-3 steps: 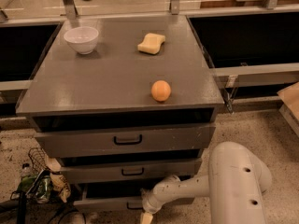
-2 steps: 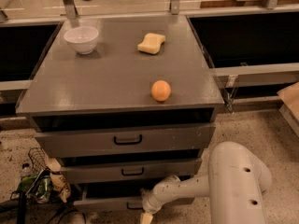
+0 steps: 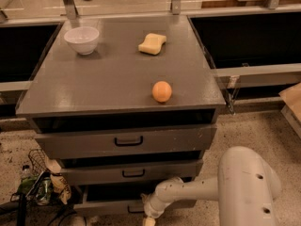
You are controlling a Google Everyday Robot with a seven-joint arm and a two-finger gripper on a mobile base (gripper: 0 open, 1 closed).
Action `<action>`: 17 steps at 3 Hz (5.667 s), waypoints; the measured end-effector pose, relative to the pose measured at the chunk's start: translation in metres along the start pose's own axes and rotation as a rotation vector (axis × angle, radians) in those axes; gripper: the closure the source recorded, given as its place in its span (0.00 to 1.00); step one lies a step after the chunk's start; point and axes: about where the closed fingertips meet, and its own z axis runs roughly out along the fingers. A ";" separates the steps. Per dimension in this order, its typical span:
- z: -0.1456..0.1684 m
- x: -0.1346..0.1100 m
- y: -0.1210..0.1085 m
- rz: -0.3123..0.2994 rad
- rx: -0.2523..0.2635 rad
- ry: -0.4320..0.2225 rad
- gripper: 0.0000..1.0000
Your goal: Open bottom drawer
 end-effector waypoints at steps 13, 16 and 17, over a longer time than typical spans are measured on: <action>-0.049 0.033 0.070 0.000 0.094 0.022 0.00; -0.014 0.033 0.078 -0.005 0.042 0.014 0.00; -0.037 0.033 0.082 -0.006 0.081 -0.058 0.00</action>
Offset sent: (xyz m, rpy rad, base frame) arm -0.0590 -0.0236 0.0218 0.1044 0.0728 0.0705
